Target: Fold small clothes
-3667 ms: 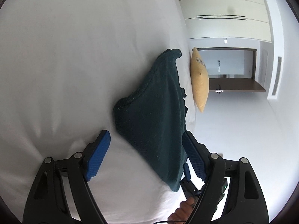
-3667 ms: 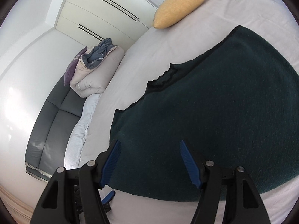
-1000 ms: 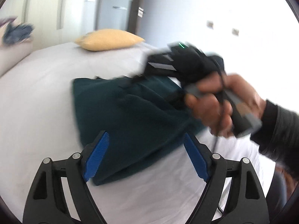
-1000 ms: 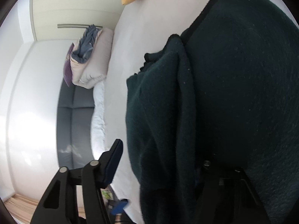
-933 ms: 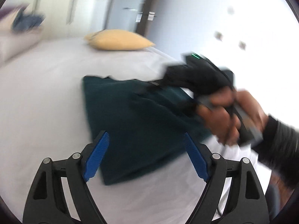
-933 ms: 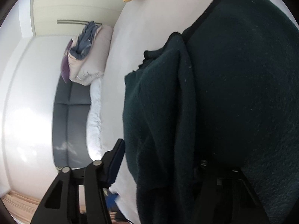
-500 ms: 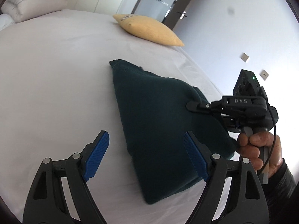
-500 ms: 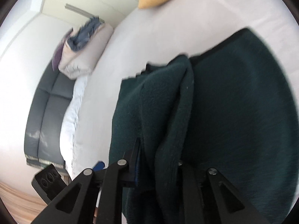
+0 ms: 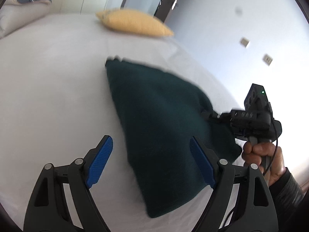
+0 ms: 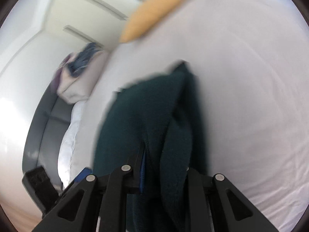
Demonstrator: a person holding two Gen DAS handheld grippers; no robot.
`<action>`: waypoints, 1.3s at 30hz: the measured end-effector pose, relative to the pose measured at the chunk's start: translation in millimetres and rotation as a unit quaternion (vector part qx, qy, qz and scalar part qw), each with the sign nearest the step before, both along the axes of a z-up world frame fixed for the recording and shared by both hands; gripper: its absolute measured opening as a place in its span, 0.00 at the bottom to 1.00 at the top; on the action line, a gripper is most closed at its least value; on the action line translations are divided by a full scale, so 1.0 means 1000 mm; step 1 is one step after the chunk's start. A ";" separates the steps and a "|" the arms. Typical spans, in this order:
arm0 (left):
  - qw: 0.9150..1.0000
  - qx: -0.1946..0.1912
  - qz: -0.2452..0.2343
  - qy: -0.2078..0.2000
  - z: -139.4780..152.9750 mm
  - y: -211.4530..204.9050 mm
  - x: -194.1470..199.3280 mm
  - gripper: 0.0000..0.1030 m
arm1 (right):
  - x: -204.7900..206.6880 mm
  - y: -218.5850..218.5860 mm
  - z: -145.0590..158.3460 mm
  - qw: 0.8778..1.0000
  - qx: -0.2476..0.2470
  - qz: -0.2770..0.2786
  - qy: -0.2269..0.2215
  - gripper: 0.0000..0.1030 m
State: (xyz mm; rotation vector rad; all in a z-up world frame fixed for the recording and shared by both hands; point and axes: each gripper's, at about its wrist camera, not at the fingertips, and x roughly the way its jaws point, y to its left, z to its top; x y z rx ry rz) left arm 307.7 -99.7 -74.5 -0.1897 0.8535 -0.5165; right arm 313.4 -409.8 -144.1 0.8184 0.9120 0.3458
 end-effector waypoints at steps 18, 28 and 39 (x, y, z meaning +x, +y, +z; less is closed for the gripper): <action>0.998 -0.008 -0.010 0.069 -0.036 -0.026 0.036 0.79 | -0.027 -0.019 0.064 0.999 -0.005 0.003 -0.034 0.44; 0.998 0.000 -0.009 0.069 -0.039 -0.013 0.014 0.80 | -0.024 0.006 0.032 0.997 -0.033 0.042 0.050 0.40; 0.997 -0.009 -0.019 0.080 -0.045 -0.010 0.016 0.79 | -0.050 0.014 0.029 0.996 -0.025 0.070 0.043 0.12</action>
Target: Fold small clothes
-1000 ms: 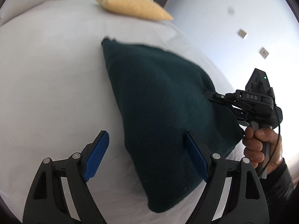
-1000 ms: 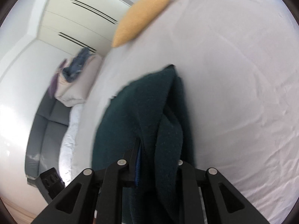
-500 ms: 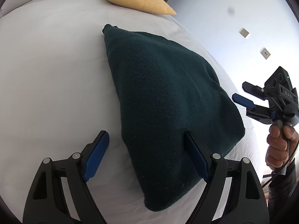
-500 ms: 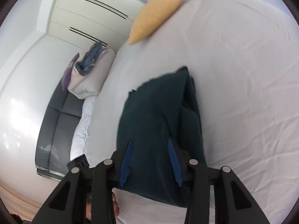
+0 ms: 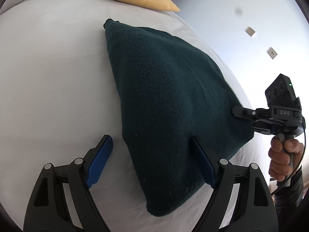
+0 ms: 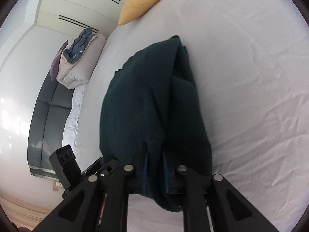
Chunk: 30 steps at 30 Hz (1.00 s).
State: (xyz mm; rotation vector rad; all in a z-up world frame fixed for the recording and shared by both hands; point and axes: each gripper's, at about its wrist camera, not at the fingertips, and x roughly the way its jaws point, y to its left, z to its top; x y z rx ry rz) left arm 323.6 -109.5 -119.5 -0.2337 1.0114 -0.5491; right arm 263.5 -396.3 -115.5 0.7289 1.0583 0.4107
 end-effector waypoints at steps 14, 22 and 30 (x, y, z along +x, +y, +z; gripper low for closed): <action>1.000 0.019 -0.008 -0.006 -0.004 -0.004 0.005 0.76 | -0.030 -0.029 -0.014 0.993 0.067 -0.086 -0.045 0.06; 1.000 0.019 -0.013 -0.008 -0.006 -0.005 0.010 0.76 | -0.051 -0.046 -0.016 0.984 0.086 -0.143 -0.062 0.05; 1.000 0.004 -0.001 -0.012 -0.006 -0.001 0.008 0.76 | -0.073 -0.075 -0.019 0.981 0.079 -0.167 -0.054 0.06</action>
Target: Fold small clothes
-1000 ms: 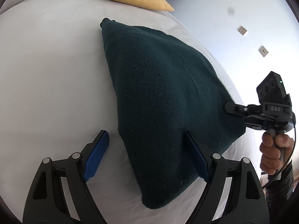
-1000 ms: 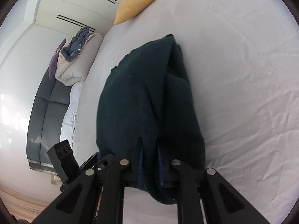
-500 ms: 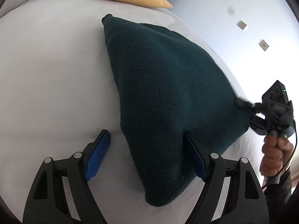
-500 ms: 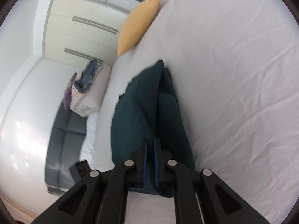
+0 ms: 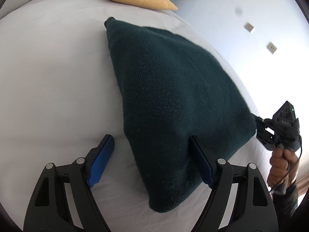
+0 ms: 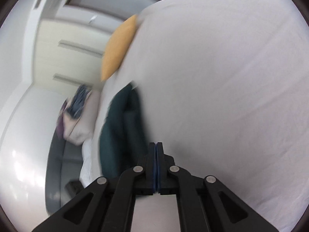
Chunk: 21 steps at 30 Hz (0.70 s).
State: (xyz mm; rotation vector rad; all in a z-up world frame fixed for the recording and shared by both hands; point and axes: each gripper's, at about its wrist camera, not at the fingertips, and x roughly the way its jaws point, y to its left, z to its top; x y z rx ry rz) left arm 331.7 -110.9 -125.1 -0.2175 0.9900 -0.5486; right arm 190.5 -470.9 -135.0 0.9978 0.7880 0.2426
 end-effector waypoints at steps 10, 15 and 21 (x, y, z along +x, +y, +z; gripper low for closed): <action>0.997 -0.058 0.048 0.033 0.013 0.040 0.037 0.86 | 0.067 0.018 0.004 0.997 -0.008 0.063 0.037 0.80; 0.996 -0.048 0.031 0.072 0.000 0.028 0.059 0.91 | 0.095 0.056 -0.009 0.988 -0.029 0.122 0.086 0.63; 0.995 -0.034 0.004 0.093 -0.001 0.009 0.065 0.46 | 0.099 0.077 -0.008 0.986 -0.054 0.130 0.087 0.38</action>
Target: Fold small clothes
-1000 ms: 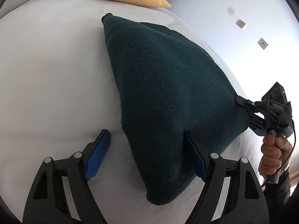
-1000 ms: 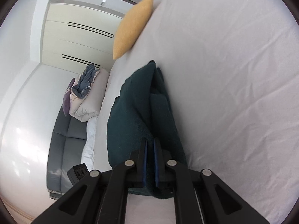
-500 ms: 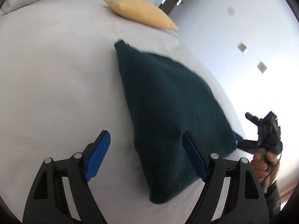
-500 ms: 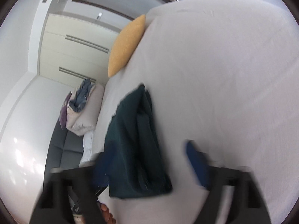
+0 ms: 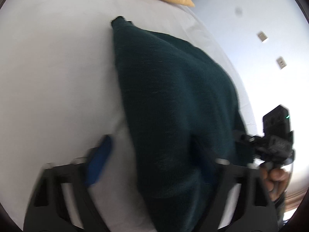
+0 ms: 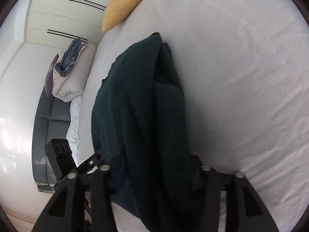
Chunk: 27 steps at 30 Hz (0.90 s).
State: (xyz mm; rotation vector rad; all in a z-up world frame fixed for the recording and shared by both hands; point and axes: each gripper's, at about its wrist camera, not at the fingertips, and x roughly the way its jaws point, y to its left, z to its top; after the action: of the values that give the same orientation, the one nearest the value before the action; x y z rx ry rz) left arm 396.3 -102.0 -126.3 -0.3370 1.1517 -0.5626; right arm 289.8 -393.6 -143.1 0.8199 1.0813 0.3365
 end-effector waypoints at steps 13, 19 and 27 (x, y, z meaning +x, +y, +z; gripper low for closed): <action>0.997 0.024 0.018 -0.065 0.067 0.054 -0.113 0.31 | -0.088 0.087 0.060 0.995 -0.046 0.030 -0.083 0.24; 0.995 0.069 0.022 -0.067 0.057 0.117 -0.222 0.31 | -0.163 0.150 -0.003 0.998 0.019 0.051 -0.024 0.25; 0.996 0.021 0.086 -0.033 0.010 0.163 -0.281 0.49 | -0.200 0.171 -0.016 0.998 0.019 0.048 -0.027 0.28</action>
State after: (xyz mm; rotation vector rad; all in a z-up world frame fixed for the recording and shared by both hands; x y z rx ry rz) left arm 115.7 60.6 -115.9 -0.3761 1.0576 -0.3949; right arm 90.3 -222.8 -159.2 0.7885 1.0685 0.4592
